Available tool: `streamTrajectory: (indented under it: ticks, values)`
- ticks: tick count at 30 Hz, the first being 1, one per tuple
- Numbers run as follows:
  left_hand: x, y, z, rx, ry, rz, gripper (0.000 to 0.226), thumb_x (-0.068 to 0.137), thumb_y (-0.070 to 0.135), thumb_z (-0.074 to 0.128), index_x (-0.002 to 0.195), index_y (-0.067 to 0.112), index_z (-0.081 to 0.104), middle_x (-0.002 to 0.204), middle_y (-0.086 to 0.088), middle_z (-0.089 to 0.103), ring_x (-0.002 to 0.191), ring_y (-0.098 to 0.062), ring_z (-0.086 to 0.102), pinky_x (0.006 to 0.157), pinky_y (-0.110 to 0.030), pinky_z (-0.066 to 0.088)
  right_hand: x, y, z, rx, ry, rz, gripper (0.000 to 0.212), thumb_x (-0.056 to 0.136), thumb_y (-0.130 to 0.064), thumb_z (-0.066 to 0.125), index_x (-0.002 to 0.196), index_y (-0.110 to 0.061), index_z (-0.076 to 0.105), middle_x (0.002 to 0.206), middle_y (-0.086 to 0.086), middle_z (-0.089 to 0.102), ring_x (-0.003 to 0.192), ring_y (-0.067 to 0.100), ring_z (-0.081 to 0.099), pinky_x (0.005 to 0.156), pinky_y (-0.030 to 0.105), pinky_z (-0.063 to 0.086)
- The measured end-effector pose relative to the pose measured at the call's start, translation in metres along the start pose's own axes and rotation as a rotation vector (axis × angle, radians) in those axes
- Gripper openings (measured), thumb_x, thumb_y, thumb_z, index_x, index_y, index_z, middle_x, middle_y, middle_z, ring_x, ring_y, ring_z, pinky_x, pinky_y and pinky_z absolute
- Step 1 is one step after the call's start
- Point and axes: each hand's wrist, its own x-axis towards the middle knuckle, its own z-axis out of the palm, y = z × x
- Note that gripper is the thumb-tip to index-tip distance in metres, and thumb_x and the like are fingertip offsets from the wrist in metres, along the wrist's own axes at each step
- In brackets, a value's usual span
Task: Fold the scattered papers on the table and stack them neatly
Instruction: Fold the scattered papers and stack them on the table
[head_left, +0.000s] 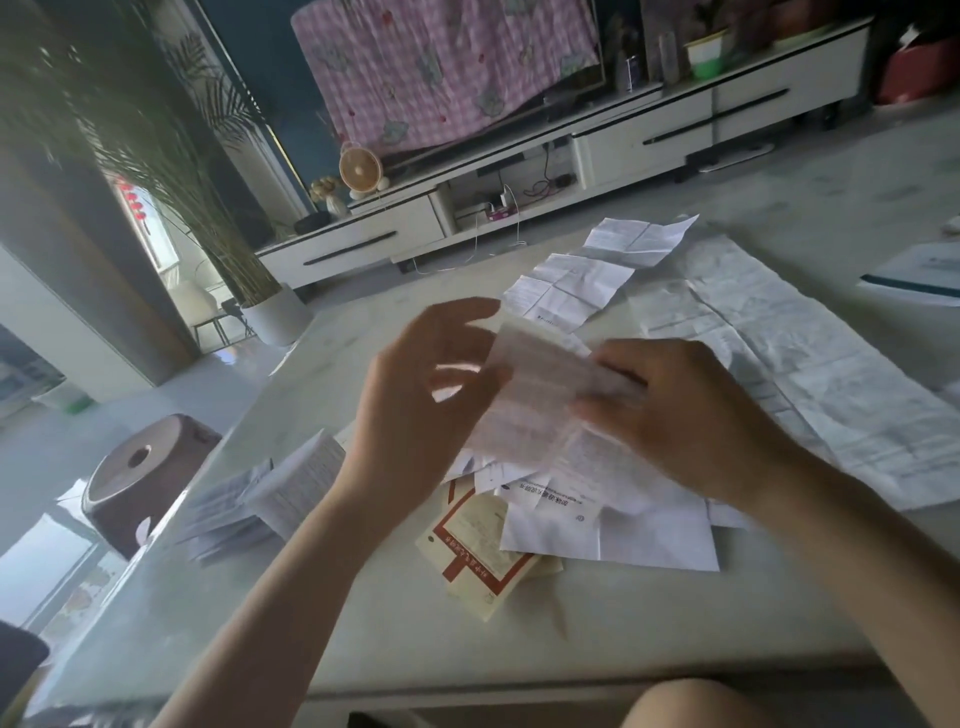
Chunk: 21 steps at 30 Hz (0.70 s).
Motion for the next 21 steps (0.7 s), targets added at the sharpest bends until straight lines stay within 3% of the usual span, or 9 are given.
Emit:
streamTrajectory:
  ticks: [2, 3, 5, 6, 9, 11, 15, 18, 21]
  values:
    - [0.002, -0.004, -0.002, -0.025, 0.09, -0.105, 0.051, 0.07, 0.02, 0.075, 0.114, 0.033, 0.052, 0.111, 0.015, 0.059, 0.103, 0.001, 0.056, 0.09, -0.028, 0.048, 0.004, 0.002, -0.003, 0.155, 0.115, 0.091, 0.021, 0.081, -0.019, 0.068, 0.065, -0.01, 0.057, 0.047, -0.009, 0.049, 0.045, 0.003, 0.045, 0.044, 0.011, 0.031]
    - [0.003, -0.008, -0.003, -0.057, 0.106, -0.203, 0.062, 0.065, 0.03, 0.078, 0.12, 0.032, 0.049, 0.117, 0.014, 0.056, 0.109, 0.0, 0.054, 0.093, -0.029, 0.046, 0.005, 0.002, -0.006, 0.299, 0.169, 0.159, 0.017, 0.08, -0.019, 0.069, 0.067, -0.011, 0.061, 0.051, -0.009, 0.056, 0.048, 0.003, 0.05, 0.047, 0.011, 0.036]
    - [0.0, -0.014, -0.004, -0.176, -0.011, -0.393, 0.081, 0.057, 0.043, 0.084, 0.128, 0.028, 0.047, 0.124, 0.008, 0.058, 0.113, -0.007, 0.056, 0.095, -0.032, 0.045, 0.007, 0.003, -0.009, 0.585, 0.206, 0.298, 0.007, 0.078, -0.017, 0.071, 0.082, -0.012, 0.069, 0.075, -0.001, 0.072, 0.071, 0.013, 0.067, 0.07, 0.027, 0.053]
    - [-0.003, -0.017, -0.003, -0.26, -0.116, -0.458, 0.081, 0.058, 0.045, 0.081, 0.129, 0.023, 0.049, 0.123, 0.004, 0.061, 0.111, -0.011, 0.059, 0.095, -0.035, 0.047, 0.008, 0.005, -0.008, 0.676, 0.193, 0.369, 0.01, 0.077, -0.016, 0.071, 0.086, -0.012, 0.07, 0.083, 0.004, 0.073, 0.08, 0.019, 0.069, 0.079, 0.035, 0.054]
    - [-0.01, -0.022, 0.007, -0.441, -0.265, -0.533, 0.034, 0.078, 0.025, 0.071, 0.108, 0.01, 0.066, 0.106, -0.007, 0.071, 0.098, -0.022, 0.067, 0.081, -0.034, 0.056, 0.007, 0.008, 0.001, 0.749, 0.125, 0.501, 0.012, 0.076, -0.018, 0.072, 0.085, -0.011, 0.072, 0.088, 0.007, 0.074, 0.088, 0.026, 0.069, 0.089, 0.045, 0.052]
    - [-0.011, -0.02, 0.013, -0.398, -0.192, -0.553, 0.013, 0.088, 0.01, 0.058, 0.092, 0.008, 0.069, 0.094, -0.01, 0.073, 0.086, -0.024, 0.07, 0.07, -0.031, 0.058, 0.006, 0.008, 0.007, 0.738, 0.097, 0.523, 0.011, 0.077, -0.019, 0.071, 0.085, -0.012, 0.072, 0.087, 0.005, 0.074, 0.087, 0.024, 0.069, 0.087, 0.043, 0.053]
    - [-0.012, -0.016, 0.015, -0.31, -0.104, -0.554, 0.02, 0.093, 0.006, 0.05, 0.087, 0.012, 0.068, 0.082, -0.005, 0.073, 0.073, -0.019, 0.07, 0.057, -0.027, 0.056, 0.006, 0.008, 0.008, 0.73, 0.014, 0.55, 0.013, 0.087, -0.007, 0.057, 0.091, -0.009, 0.07, 0.088, 0.004, 0.072, 0.084, 0.018, 0.067, 0.077, 0.029, 0.05]
    - [-0.012, -0.014, 0.01, -0.348, -0.086, -0.606, 0.026, 0.093, 0.001, 0.047, 0.086, 0.015, 0.068, 0.078, -0.004, 0.072, 0.073, -0.02, 0.069, 0.065, -0.035, 0.058, 0.007, 0.007, 0.004, 0.835, -0.097, 0.587, 0.031, 0.086, 0.01, 0.039, 0.098, -0.002, 0.065, 0.091, 0.011, 0.067, 0.085, 0.021, 0.062, 0.077, 0.03, 0.048]
    - [-0.014, -0.015, 0.005, -0.42, -0.081, -0.62, 0.037, 0.091, -0.004, 0.04, 0.078, 0.013, 0.07, 0.077, -0.01, 0.066, 0.068, -0.022, 0.062, 0.062, -0.034, 0.051, 0.004, 0.004, 0.003, 0.827, -0.135, 0.539, 0.032, 0.086, 0.012, 0.042, 0.079, -0.008, 0.066, 0.077, 0.005, 0.066, 0.076, 0.018, 0.057, 0.066, 0.024, 0.042]
